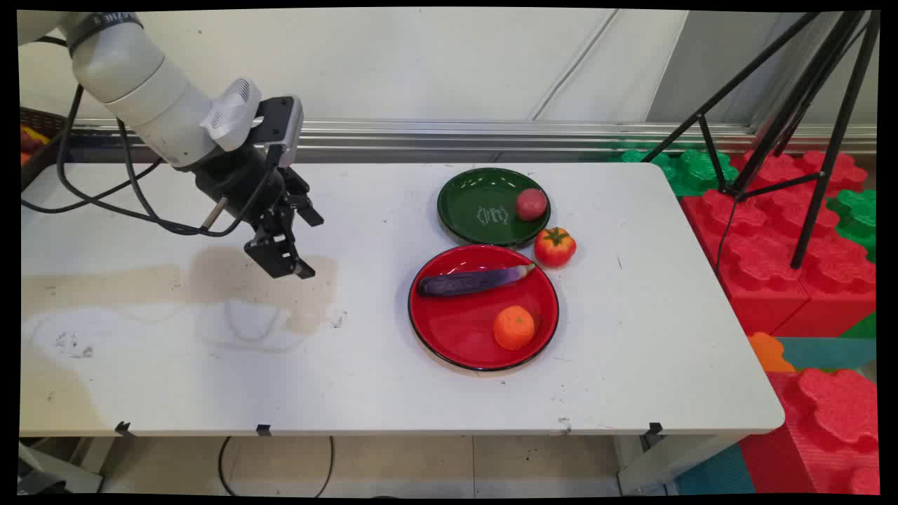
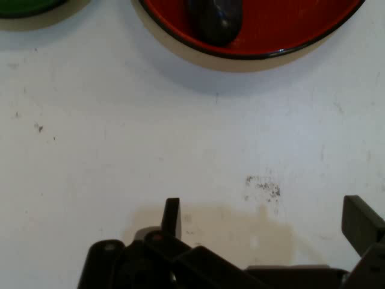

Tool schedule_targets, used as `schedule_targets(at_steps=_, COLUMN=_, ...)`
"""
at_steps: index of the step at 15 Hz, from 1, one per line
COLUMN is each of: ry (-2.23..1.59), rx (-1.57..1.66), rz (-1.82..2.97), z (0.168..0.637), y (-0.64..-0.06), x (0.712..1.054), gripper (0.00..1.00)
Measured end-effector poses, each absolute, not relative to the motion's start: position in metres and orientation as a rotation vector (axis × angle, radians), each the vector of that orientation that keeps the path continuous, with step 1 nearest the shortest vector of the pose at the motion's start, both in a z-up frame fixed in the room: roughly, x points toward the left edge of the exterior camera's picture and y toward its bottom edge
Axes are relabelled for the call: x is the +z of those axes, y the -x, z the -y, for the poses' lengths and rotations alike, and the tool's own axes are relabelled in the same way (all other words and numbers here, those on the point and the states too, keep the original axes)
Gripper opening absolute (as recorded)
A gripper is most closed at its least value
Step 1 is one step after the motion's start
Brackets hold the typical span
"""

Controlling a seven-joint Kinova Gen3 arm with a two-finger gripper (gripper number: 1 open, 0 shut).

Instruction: Pick up the eggplant from the red plate

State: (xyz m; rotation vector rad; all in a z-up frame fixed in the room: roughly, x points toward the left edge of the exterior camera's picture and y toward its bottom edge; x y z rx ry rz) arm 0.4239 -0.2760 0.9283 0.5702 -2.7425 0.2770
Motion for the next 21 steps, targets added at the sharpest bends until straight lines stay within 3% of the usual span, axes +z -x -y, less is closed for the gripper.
schedule_targets(at_steps=12, ry=-0.585, rx=0.350, rz=2.594, z=0.304, y=-0.356, x=0.936, gripper=1.00)
schedule_targets(at_steps=21, ry=-0.671, rx=0.369, rz=2.618, z=0.341, y=-0.284, x=0.910, gripper=1.00)
